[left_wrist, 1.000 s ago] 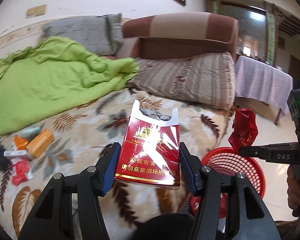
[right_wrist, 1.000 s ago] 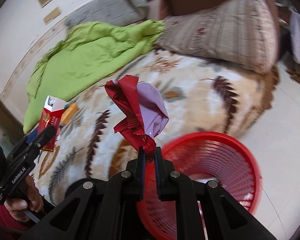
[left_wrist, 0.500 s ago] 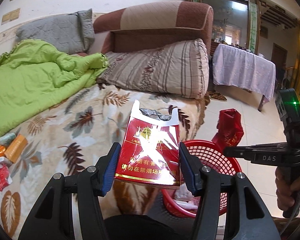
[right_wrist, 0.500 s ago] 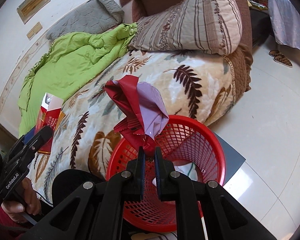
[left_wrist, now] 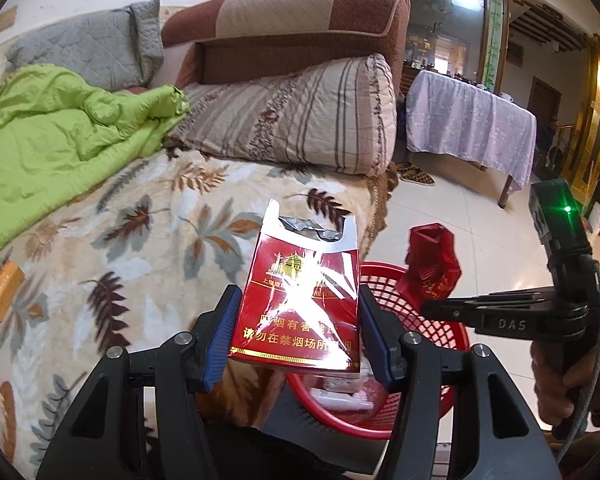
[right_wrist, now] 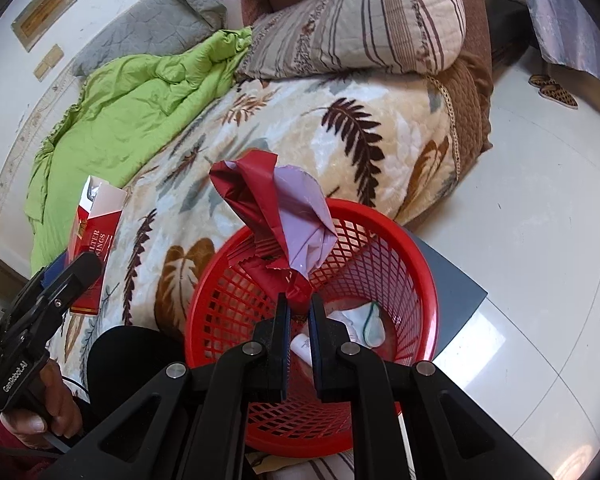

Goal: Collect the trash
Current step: 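Open the right gripper over the basket while the left releases the cigarette pack into it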

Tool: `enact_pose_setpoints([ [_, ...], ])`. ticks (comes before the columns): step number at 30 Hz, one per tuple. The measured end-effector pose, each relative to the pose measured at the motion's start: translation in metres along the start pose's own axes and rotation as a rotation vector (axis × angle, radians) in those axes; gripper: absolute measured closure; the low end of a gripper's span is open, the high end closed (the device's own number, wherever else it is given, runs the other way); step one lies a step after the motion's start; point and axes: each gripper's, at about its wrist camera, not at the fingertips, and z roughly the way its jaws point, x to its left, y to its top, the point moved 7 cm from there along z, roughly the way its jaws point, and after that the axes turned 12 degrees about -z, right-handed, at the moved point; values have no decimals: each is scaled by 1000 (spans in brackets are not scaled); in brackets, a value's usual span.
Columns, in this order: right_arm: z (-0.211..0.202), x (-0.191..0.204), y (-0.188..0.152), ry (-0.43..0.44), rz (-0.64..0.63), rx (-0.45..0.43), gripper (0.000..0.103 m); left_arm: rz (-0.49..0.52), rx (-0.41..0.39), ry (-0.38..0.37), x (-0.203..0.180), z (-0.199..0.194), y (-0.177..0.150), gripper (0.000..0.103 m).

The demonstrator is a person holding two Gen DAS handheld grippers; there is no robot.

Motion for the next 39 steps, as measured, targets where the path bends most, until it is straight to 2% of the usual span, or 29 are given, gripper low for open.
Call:
enact_pose_setpoints([
  [4,2,0,-3,-8,-11,18,92,6,38,-46,-13,11,-3,47],
  [6,3,-2,-6,-4,-9,35,92,-3,85,-85,-20,21,-5,41],
  [7,3,-3,-7,-3,-5,41,90,-7,96,-89,-21,23,-6,33],
  [8,2,-3,-7,-2,-1,41,84,-11,99,-91,-23,24,-6,29],
  [9,0,-4,-7,-4,0,38,79,-13,94,-95,-23,23,-6,29],
  [16,-25,-19,5,-63,1,-42,79,-43,78,-89,-12,12,-7,29],
  [22,-33,-11,32,-82,-42,-94,79,-70,35,-52,11,-6,0,29],
  [28,-21,13,43,-55,-92,-88,79,-116,3,-12,45,-23,9,28],
  [30,-15,23,45,-27,-106,-77,79,-135,-9,9,59,-28,11,29],
  [39,1,61,62,7,-153,-84,79,-231,-66,116,133,-63,13,28],
])
